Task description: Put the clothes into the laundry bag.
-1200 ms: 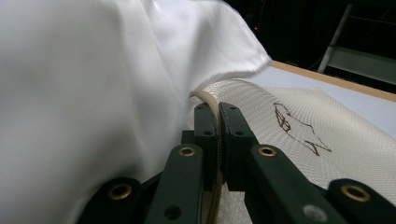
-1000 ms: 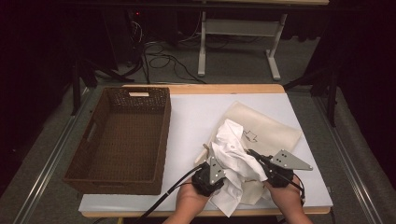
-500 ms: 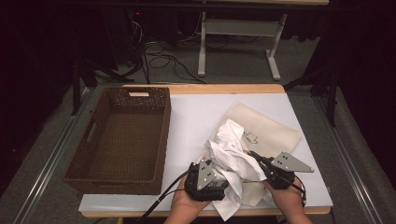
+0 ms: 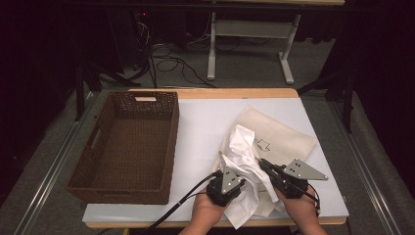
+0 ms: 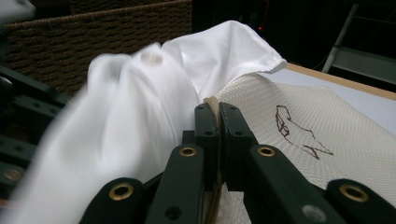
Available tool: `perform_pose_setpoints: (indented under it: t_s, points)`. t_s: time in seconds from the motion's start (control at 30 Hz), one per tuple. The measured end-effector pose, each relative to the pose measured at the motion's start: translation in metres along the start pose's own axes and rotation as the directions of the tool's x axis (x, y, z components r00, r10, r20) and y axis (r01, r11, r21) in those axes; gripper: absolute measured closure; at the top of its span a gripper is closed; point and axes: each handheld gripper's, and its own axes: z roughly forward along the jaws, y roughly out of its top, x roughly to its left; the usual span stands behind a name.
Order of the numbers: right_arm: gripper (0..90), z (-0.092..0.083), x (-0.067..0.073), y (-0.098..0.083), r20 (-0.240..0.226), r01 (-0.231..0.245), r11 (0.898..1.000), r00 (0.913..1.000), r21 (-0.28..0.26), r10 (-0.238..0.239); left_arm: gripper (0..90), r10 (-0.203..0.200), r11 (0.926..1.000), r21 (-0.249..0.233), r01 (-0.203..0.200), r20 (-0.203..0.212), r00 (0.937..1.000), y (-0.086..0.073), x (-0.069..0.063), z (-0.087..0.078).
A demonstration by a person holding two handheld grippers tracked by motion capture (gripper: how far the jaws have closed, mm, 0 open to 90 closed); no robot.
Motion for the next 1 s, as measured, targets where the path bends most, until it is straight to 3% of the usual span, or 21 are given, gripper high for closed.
perform_pose_setpoints:
  t_s: [0.1,0.2,0.23,0.27,0.3,0.33,0.43,0.6,0.67,0.73,0.83,0.87,1.0]
  points:
    - [88.3,-0.003,0.001,0.002,-0.005,0.008,1.000,1.0000,-0.015,-0.008,76.1,-0.024,0.9997,0.011,0.023,0.003,0.9997,0.000,-0.002,0.009]
    - [88.3,-0.003,0.000,0.002,-0.006,0.003,1.000,1.0000,-0.015,-0.003,71.3,-0.026,0.9997,-0.001,0.026,0.013,0.9996,0.000,-0.002,0.007]
    - [88.3,-0.004,-0.001,0.001,-0.004,-0.001,1.000,1.0000,-0.017,0.000,59.2,-0.023,0.9997,-0.010,0.024,0.021,0.9995,0.000,-0.003,0.003]
    - [88.3,-0.004,-0.001,0.001,-0.004,-0.001,1.000,1.0000,-0.017,0.000,59.2,-0.019,0.9996,-0.021,0.019,0.019,0.9996,0.000,-0.003,-0.001]
    - [88.2,-0.003,-0.002,0.000,-0.002,-0.008,1.000,1.0000,-0.014,0.008,48.0,-0.015,0.9993,-0.033,0.016,0.015,0.9998,0.000,-0.004,-0.005]
    - [88.2,-0.003,-0.002,0.000,-0.002,-0.008,1.000,1.0000,-0.014,0.008,48.0,-0.011,0.9989,-0.044,0.012,0.008,0.9999,-0.001,-0.005,-0.010]
    - [88.2,-0.003,-0.002,-0.001,-0.001,-0.003,1.000,1.0000,-0.010,0.003,35.0,0.002,0.9985,-0.055,-0.002,-0.004,1.0000,-0.005,-0.005,-0.029]
    - [88.2,-0.003,-0.002,-0.001,-0.001,0.007,1.000,1.0000,-0.010,-0.007,31.5,-0.007,0.9987,-0.050,0.006,-0.003,1.0000,-0.011,0.001,-0.045]
    - [88.2,-0.004,-0.001,-0.002,0.001,0.003,1.000,1.0000,-0.007,-0.003,30.2,-0.006,0.9987,-0.050,0.005,-0.021,0.9998,-0.015,0.006,-0.053]
    - [88.2,-0.004,-0.001,-0.002,0.002,0.003,1.000,1.0000,-0.007,-0.003,29.3,-0.031,0.9971,-0.071,0.028,-0.036,0.9989,-0.020,0.013,-0.061]
    - [88.2,-0.004,-0.001,-0.002,0.004,0.001,1.000,1.0000,-0.006,-0.001,19.1,-0.085,0.9939,-0.076,0.080,-0.069,0.9940,-0.025,0.027,-0.063]
    - [88.2,-0.004,-0.001,-0.002,0.004,0.001,1.000,1.0000,-0.006,-0.001,16.7,-0.085,0.9939,-0.076,0.080,-0.069,0.9940,-0.025,0.027,-0.063]
    - [88.1,-0.003,-0.001,-0.002,0.004,0.006,1.000,1.0000,-0.004,-0.006,15.1,-0.127,0.9833,-0.140,0.116,-0.072,0.9893,-0.011,0.035,-0.063]
